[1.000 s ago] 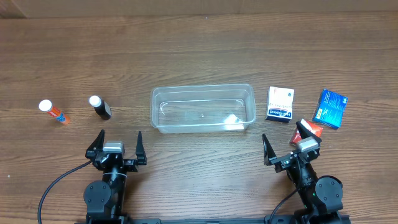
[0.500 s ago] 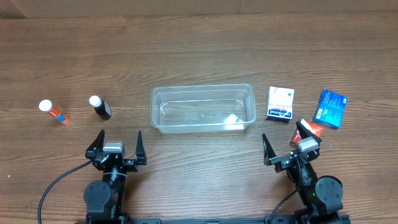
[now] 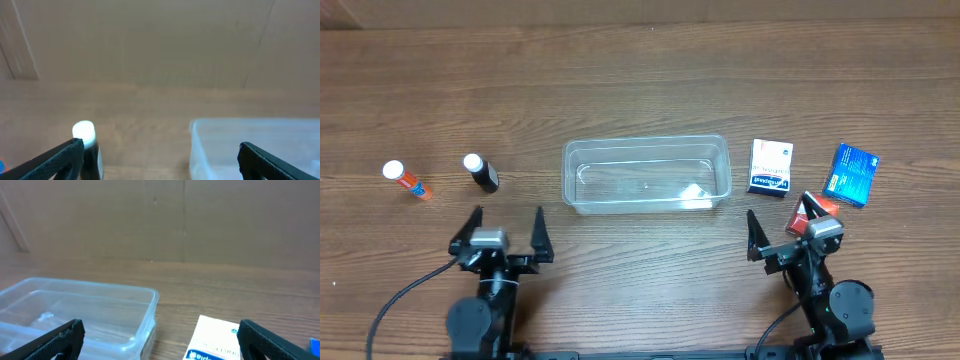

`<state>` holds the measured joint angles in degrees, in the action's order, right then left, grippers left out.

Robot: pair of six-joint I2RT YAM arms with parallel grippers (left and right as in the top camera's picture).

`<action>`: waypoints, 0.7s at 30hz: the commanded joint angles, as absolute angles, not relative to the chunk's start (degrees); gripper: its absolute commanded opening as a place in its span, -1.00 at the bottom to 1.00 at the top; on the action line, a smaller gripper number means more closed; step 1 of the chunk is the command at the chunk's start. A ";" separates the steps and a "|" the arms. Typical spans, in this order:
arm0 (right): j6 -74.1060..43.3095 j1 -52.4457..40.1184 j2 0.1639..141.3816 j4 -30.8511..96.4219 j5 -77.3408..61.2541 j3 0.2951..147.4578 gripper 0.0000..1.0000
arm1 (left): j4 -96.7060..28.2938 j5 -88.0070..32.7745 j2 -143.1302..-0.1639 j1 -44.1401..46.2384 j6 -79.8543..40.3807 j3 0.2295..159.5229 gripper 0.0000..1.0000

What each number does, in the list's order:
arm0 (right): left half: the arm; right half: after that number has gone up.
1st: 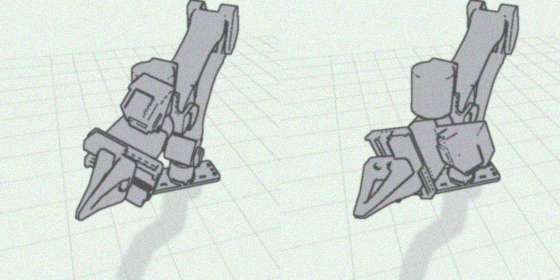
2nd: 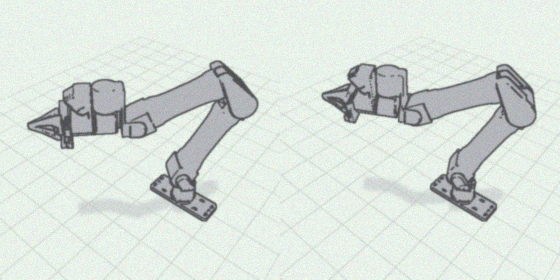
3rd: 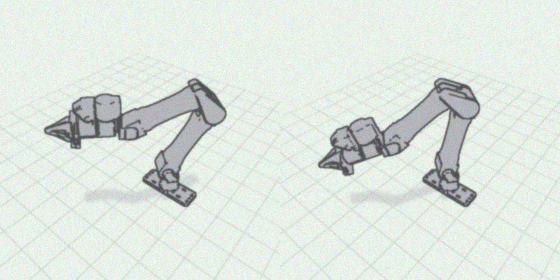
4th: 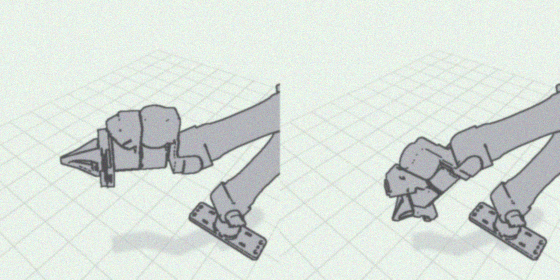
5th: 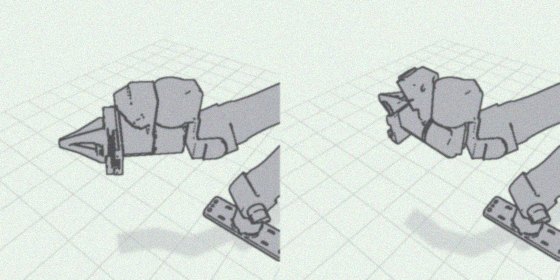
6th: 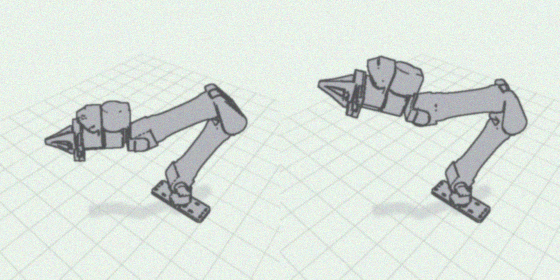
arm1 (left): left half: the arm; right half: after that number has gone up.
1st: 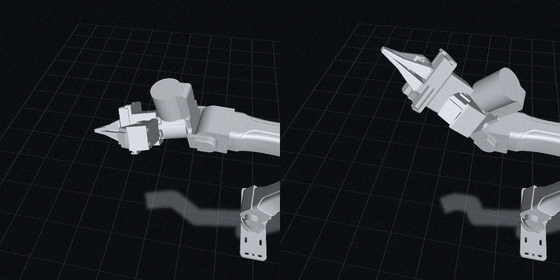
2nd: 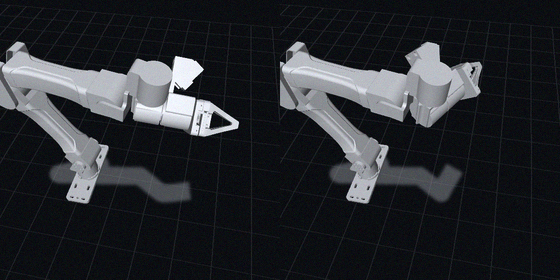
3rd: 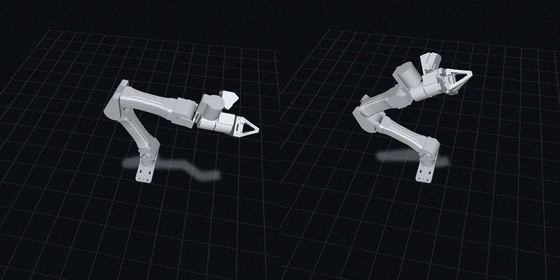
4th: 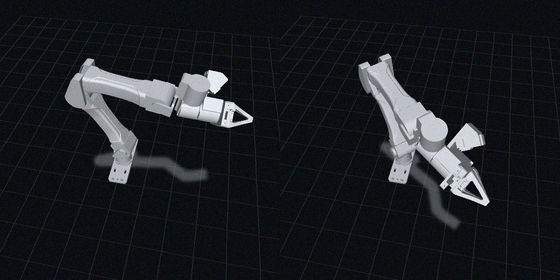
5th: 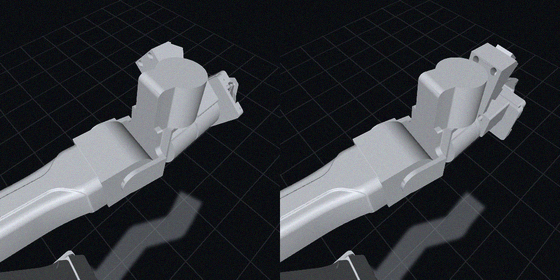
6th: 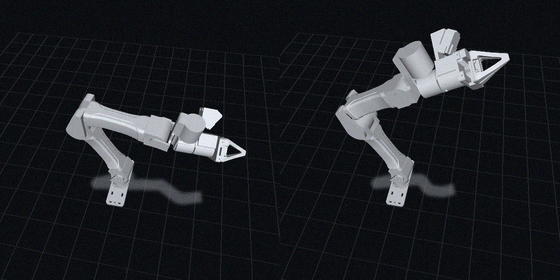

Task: Pack container
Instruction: 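Reach left gripper to the dark bottle and grasp it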

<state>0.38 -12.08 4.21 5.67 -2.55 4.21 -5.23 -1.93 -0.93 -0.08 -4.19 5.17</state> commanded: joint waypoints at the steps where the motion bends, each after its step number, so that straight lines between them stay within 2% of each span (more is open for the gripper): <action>1: -5.04 -11.92 11.99 5.28 -1.15 12.78 1.00 | -5.26 -1.52 -3.03 -0.03 -6.02 14.37 1.00; 5: -6.26 -11.92 26.72 9.28 -1.19 25.96 1.00 | -10.57 -1.26 -12.43 -0.03 -2.17 24.40 1.00; 9: -6.26 -11.92 41.36 21.15 -1.41 42.83 1.00 | -20.14 1.30 -27.09 -0.03 0.30 37.74 1.00; 16: -6.24 -10.61 68.03 52.07 -1.41 72.31 1.00 | -46.48 1.93 -54.00 -0.03 -0.03 64.51 1.00; 21: -6.11 -7.53 77.58 63.64 -2.17 77.54 1.00 | -67.79 -0.01 -67.31 -0.03 -0.62 76.75 1.00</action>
<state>-6.00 -9.17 75.13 60.84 -2.02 75.20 -60.38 1.26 -62.08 -0.08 -1.08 70.83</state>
